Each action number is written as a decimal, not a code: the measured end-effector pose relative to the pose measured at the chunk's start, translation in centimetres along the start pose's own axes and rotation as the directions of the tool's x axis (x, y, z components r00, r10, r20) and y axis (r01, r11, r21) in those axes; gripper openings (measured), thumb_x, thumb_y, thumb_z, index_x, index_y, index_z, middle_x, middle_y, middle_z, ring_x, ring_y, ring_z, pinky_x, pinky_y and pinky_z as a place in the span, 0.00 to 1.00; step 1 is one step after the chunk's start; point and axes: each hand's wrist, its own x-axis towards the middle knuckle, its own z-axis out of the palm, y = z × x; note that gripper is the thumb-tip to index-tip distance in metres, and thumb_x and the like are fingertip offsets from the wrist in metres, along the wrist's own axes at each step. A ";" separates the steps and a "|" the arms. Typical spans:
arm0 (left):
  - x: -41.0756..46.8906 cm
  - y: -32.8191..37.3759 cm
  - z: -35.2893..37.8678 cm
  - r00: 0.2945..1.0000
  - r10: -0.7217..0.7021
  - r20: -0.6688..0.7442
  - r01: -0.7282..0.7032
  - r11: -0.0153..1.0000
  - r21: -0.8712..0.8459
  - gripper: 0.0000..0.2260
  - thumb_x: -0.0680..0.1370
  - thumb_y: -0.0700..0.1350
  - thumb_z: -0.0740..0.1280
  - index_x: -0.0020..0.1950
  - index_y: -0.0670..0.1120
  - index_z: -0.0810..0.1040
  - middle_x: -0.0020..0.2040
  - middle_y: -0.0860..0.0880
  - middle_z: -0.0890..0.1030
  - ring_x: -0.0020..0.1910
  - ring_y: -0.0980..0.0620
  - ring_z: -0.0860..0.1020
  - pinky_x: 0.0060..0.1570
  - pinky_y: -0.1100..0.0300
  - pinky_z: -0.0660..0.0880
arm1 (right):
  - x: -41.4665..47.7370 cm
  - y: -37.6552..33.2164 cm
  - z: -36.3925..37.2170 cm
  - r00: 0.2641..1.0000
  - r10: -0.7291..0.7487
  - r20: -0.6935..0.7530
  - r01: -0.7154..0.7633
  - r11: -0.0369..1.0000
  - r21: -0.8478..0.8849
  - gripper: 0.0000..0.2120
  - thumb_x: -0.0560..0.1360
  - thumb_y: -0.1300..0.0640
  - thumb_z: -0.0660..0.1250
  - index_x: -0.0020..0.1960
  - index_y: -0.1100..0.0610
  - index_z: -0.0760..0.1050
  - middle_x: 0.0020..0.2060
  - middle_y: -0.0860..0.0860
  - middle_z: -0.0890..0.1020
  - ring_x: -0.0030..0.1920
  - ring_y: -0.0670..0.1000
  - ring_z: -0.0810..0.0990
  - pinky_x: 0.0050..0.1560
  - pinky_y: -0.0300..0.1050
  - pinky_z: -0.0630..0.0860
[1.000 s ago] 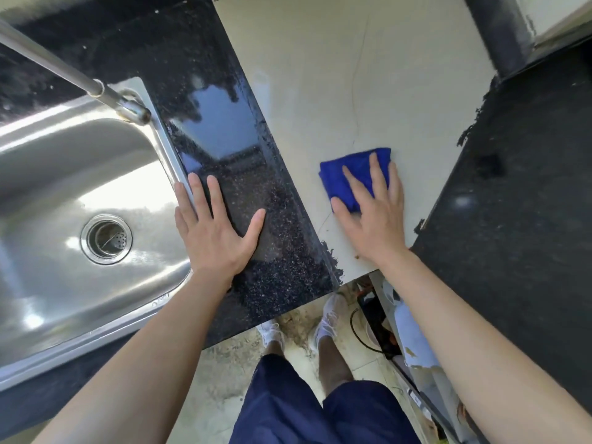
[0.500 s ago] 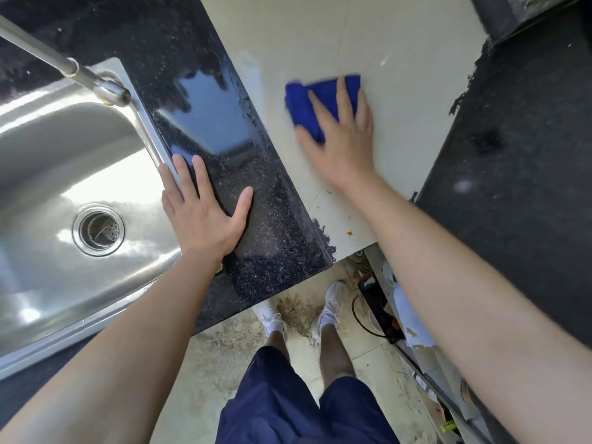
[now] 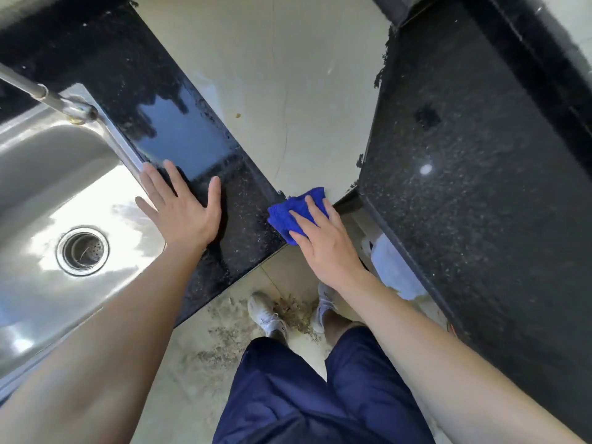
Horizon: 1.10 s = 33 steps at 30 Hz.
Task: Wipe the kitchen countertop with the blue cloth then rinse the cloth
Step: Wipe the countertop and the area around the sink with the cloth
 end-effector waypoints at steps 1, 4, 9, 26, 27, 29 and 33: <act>-0.6 0.1 0.1 1.000 0.022 0.005 -0.022 1.000 0.007 0.42 0.78 0.73 0.44 0.82 0.48 0.44 0.82 0.43 0.40 0.81 0.46 0.38 0.77 0.37 0.40 | -0.4 -0.3 -0.4 0.999 0.011 0.051 -0.013 0.999 0.048 0.22 0.84 0.47 0.55 0.73 0.56 0.71 0.77 0.58 0.65 0.76 0.63 0.59 0.77 0.56 0.59; -1.3 0.1 0.7 0.996 0.083 0.024 -0.085 0.992 0.096 0.43 0.77 0.75 0.44 0.82 0.48 0.45 0.83 0.44 0.42 0.81 0.48 0.40 0.77 0.37 0.42 | 0.0 -0.7 -2.8 0.996 0.021 0.086 -0.040 0.972 0.233 0.22 0.84 0.49 0.58 0.74 0.57 0.70 0.76 0.54 0.67 0.75 0.56 0.63 0.76 0.50 0.58; -0.9 0.3 1.1 0.997 0.072 0.026 -0.075 0.990 0.117 0.45 0.75 0.77 0.44 0.82 0.49 0.44 0.83 0.46 0.41 0.81 0.48 0.39 0.77 0.38 0.41 | 9.8 2.1 -9.3 0.964 0.021 -0.266 0.026 0.985 0.170 0.17 0.83 0.53 0.58 0.66 0.59 0.77 0.61 0.55 0.80 0.59 0.59 0.77 0.58 0.47 0.68; -0.7 0.1 1.4 0.997 0.071 -0.008 -0.070 0.992 0.105 0.41 0.77 0.74 0.48 0.82 0.49 0.47 0.83 0.46 0.43 0.81 0.48 0.42 0.77 0.37 0.44 | 5.3 1.5 -2.9 0.976 -0.085 -0.198 0.125 0.972 0.198 0.18 0.80 0.56 0.65 0.69 0.53 0.76 0.70 0.55 0.72 0.63 0.57 0.65 0.68 0.50 0.64; -0.7 0.1 1.4 0.997 0.071 -0.011 -0.069 0.992 0.109 0.41 0.77 0.74 0.48 0.82 0.49 0.47 0.83 0.46 0.44 0.81 0.48 0.42 0.77 0.37 0.44 | 7.8 1.1 -4.4 0.963 -0.079 -0.258 0.132 0.971 0.197 0.18 0.80 0.54 0.65 0.69 0.53 0.76 0.69 0.56 0.73 0.63 0.57 0.65 0.67 0.47 0.61; -0.7 0.2 1.5 0.998 0.067 -0.014 -0.065 0.991 0.119 0.41 0.77 0.74 0.48 0.82 0.49 0.47 0.83 0.46 0.44 0.81 0.48 0.42 0.77 0.37 0.44 | 13.7 0.2 -6.9 0.929 -0.031 -0.370 0.116 0.971 0.210 0.18 0.79 0.51 0.64 0.68 0.54 0.77 0.68 0.57 0.74 0.63 0.58 0.67 0.64 0.43 0.60; -0.6 0.3 1.5 0.998 0.057 -0.001 -0.057 0.989 0.135 0.42 0.77 0.74 0.48 0.82 0.50 0.46 0.83 0.46 0.43 0.81 0.48 0.41 0.77 0.38 0.43 | 25.1 -2.8 -9.0 0.920 0.029 -0.391 0.034 0.988 0.152 0.20 0.81 0.46 0.60 0.70 0.48 0.74 0.70 0.51 0.72 0.63 0.59 0.68 0.66 0.45 0.65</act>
